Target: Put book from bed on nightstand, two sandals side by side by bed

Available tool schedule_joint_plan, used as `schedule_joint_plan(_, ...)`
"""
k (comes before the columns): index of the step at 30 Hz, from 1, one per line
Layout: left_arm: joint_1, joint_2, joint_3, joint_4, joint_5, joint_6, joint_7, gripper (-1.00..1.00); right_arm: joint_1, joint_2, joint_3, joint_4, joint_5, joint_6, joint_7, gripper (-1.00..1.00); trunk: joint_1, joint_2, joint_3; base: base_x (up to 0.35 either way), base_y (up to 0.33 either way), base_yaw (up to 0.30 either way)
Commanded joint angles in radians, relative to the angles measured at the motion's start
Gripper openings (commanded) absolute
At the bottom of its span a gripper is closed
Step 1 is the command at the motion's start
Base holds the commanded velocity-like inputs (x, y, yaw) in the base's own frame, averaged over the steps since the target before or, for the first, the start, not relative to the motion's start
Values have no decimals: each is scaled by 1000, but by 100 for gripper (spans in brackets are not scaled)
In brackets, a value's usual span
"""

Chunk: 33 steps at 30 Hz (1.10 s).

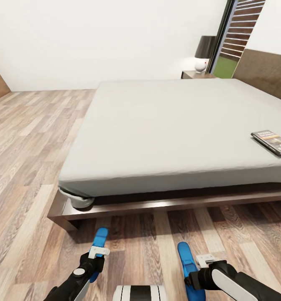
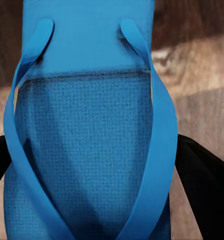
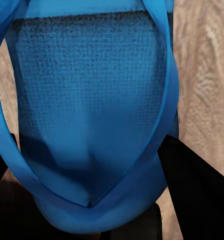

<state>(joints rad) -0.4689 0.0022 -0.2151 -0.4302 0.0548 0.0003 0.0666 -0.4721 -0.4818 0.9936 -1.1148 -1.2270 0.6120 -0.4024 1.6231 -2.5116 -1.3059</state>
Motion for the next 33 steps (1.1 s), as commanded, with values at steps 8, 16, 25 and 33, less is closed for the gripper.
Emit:
schedule_joint_plan(8, 0, 1, -7, 2, 6, 1, 7, -100, -2, -2, 3, -2, -11, -1, -12, -100, 0, 0, -1, 0, 20, 0)
schedule_joint_plan(16, 0, 1, -7, 2, 8, 4, 7, -100, -2, -2, -54, -2, -6, 56, -12, -100, 0, 0, -1, 0, 1, 0)
schedule_joint_plan(25, -9, 0, -6, 1, 14, 14, 10, -100, -2, 2, -91, -2, -5, 64, -12, -100, 0, 0, -1, 0, 0, 0)
schedule_joint_plan(33, -68, -2, 38, 11, 17, 106, 10, -100, -5, 9, -96, -2, -8, 107, -12, -100, 0, 0, -1, 0, 0, 0)
